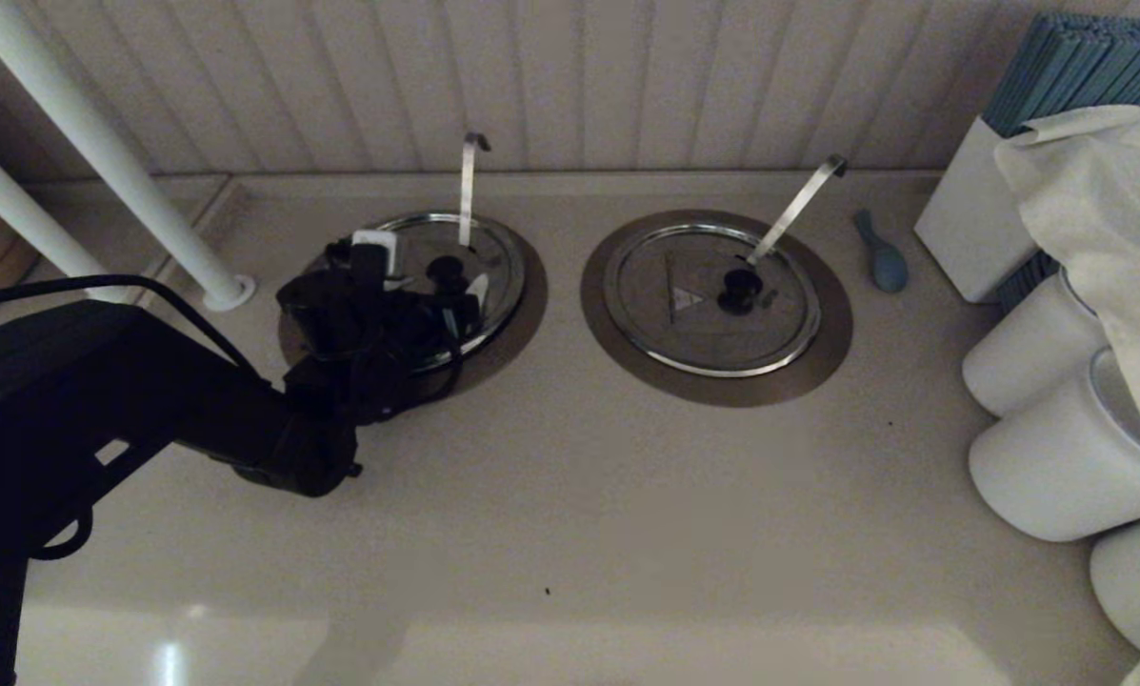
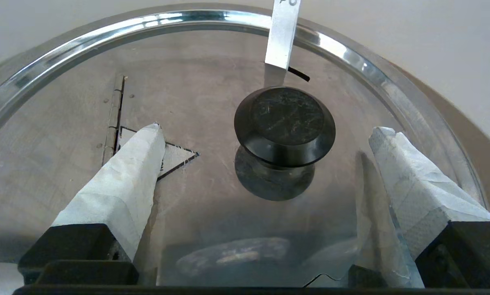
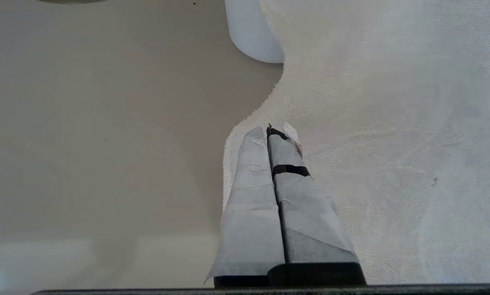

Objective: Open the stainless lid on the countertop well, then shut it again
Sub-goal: Open the lid

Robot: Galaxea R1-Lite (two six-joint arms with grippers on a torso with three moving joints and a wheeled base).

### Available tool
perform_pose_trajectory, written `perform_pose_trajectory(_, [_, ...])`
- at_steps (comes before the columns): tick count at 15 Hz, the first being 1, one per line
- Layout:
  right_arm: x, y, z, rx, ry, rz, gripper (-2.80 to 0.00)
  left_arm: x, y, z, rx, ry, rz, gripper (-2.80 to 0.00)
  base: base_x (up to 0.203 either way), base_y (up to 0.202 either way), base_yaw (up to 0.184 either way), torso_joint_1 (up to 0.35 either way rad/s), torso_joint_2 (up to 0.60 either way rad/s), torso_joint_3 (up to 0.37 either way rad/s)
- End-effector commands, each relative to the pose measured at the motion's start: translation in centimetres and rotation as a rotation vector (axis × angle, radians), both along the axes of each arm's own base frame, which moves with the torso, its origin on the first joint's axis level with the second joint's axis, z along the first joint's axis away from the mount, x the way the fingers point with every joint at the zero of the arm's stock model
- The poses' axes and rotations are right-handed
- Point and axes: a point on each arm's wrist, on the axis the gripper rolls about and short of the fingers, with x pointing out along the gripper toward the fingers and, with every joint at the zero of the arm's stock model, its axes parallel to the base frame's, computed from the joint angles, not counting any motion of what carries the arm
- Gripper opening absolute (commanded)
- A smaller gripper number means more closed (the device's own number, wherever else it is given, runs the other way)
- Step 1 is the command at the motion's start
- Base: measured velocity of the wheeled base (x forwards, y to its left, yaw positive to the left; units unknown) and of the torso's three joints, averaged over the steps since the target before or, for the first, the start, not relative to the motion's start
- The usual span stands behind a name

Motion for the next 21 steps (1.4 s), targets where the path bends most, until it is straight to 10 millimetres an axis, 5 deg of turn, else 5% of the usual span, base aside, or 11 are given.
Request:
perform_pose_trajectory(1, [0.0, 0.0, 0.0, 0.001, 0.0, 0.001, -2.8, -0.2, 0.2, 0.6, -0.002, -0.007, 0.005, 0.0, 0.0, 0.0, 0.0, 0.0, 0.0, 0.0])
perform_pose_trajectory(8, [0.0, 0.0, 0.0, 0.001, 0.001, -0.001, -2.8, 0.6, 4.0, 1.1, 0.069, -0.004, 0.102, 0.0, 0.0, 0.0, 0.0, 0.0, 0.0, 0.0])
perform_pose_trajectory(21, [0.0, 0.0, 0.0, 0.001, 0.001, 0.001, -2.8, -0.4, 2.7, 1.1, 0.035, 0.067, 0.014, 0.0, 0.0, 0.0, 0.0, 0.0, 0.0, 0.0])
